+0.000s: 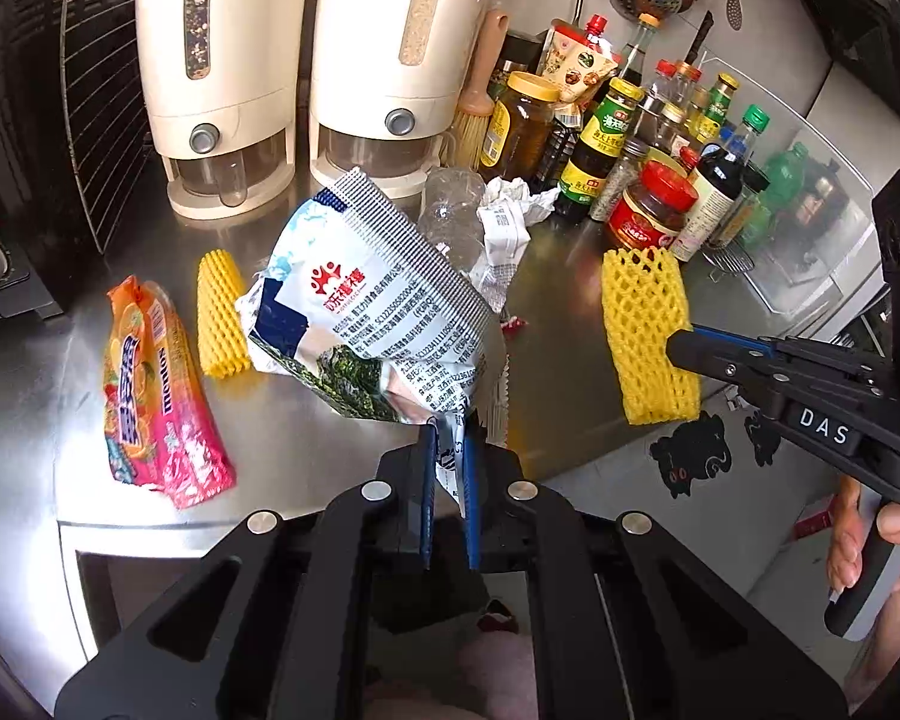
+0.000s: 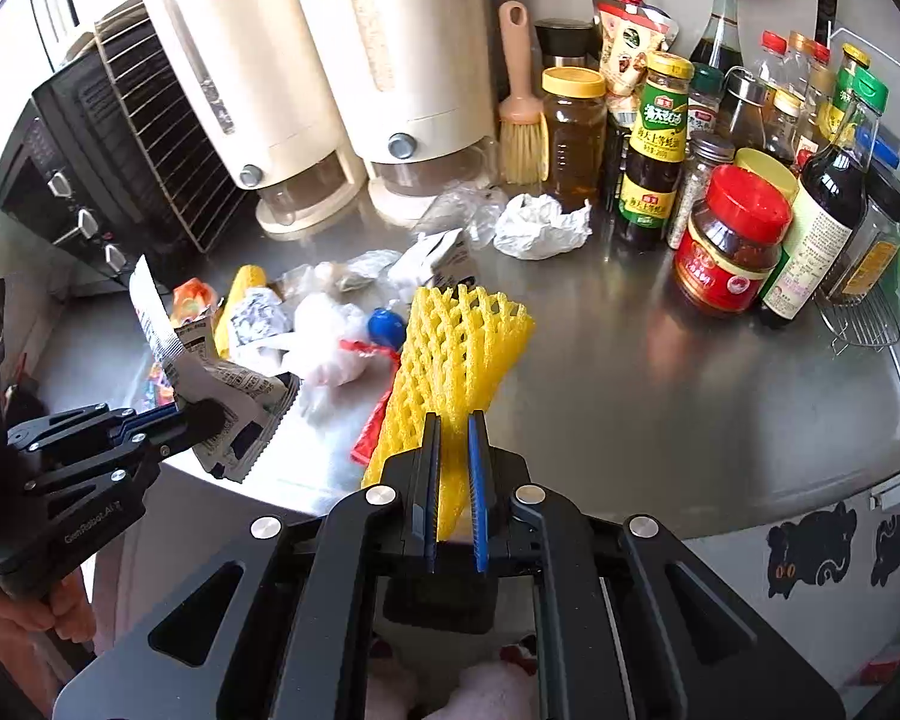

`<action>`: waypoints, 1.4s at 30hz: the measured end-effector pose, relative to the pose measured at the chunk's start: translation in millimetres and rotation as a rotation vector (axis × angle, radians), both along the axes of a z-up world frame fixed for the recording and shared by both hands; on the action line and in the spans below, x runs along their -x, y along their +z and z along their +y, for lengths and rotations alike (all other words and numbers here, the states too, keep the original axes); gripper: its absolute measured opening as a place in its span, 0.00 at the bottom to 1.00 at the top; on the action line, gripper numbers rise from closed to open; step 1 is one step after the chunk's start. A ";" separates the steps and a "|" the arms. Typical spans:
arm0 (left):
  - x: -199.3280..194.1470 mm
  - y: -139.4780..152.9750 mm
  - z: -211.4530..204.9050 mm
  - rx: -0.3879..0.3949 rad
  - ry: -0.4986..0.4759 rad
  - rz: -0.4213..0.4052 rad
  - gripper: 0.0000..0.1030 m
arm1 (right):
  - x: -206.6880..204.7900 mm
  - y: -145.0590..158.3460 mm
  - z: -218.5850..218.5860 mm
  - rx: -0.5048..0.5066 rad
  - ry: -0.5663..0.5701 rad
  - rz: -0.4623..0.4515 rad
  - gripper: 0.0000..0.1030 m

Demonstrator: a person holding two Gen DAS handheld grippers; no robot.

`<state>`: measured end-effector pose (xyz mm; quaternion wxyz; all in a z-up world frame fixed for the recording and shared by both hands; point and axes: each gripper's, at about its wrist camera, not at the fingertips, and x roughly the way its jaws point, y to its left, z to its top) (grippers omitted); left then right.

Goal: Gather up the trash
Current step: 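Carry both items down over the floor bin and open both tools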

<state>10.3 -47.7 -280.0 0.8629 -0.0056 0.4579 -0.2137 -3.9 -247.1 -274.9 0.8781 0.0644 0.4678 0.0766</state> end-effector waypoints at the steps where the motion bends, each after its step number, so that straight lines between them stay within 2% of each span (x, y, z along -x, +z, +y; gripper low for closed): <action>1: 8.5 0.6 1.6 0.001 -0.002 0.001 0.06 | 7.3 -2.0 2.5 -0.006 0.007 0.003 0.10; 5: 43.6 -12.3 12.7 0.013 0.010 0.044 0.07 | 36.9 -19.9 15.5 -0.006 0.056 0.064 0.10; 10: 77.8 -52.6 19.1 0.002 0.005 0.148 0.07 | 70.7 -69.3 23.3 0.004 0.118 0.202 0.10; 15: 91.5 -128.3 12.4 -0.044 -0.008 0.296 0.07 | 81.6 -143.3 29.9 0.008 0.128 0.325 0.10; 17: 91.0 -162.4 8.7 -0.058 -0.002 0.346 0.07 | 78.2 -175.3 31.2 -0.031 0.117 0.370 0.10; 23: 75.6 -255.0 4.7 -0.079 0.019 0.473 0.07 | 60.0 -256.9 34.6 -0.060 0.075 0.435 0.10; 28: 59.3 -313.8 2.6 -0.084 0.028 0.547 0.07 | 40.6 -312.6 36.7 -0.127 0.016 0.506 0.10; 32: 48.6 -339.0 -0.8 -0.086 0.026 0.562 0.07 | 28.0 -337.3 40.2 -0.143 -0.023 0.540 0.10; 36: 38.6 -347.3 -3.1 -0.088 0.028 0.574 0.11 | 22.5 -348.0 39.8 -0.160 -0.053 0.570 0.13; 38: 39.4 -346.3 -2.0 -0.083 0.030 0.578 0.17 | 17.9 -347.9 38.2 -0.165 -0.061 0.570 0.16; 39: 38.8 -345.1 0.5 -0.073 0.030 0.577 0.25 | 14.4 -347.7 37.7 -0.167 -0.063 0.570 0.18; 40: 39.5 -344.6 1.9 -0.071 0.028 0.573 0.24 | 9.9 -348.4 33.2 -0.166 -0.062 0.571 0.23; 41: 38.8 -343.5 3.3 -0.073 0.028 0.569 0.24 | 8.8 -346.4 30.4 -0.166 -0.063 0.571 0.34; 42: 38.3 -342.7 5.0 -0.074 0.028 0.567 0.24 | 7.8 -344.2 30.0 -0.164 -0.068 0.566 0.41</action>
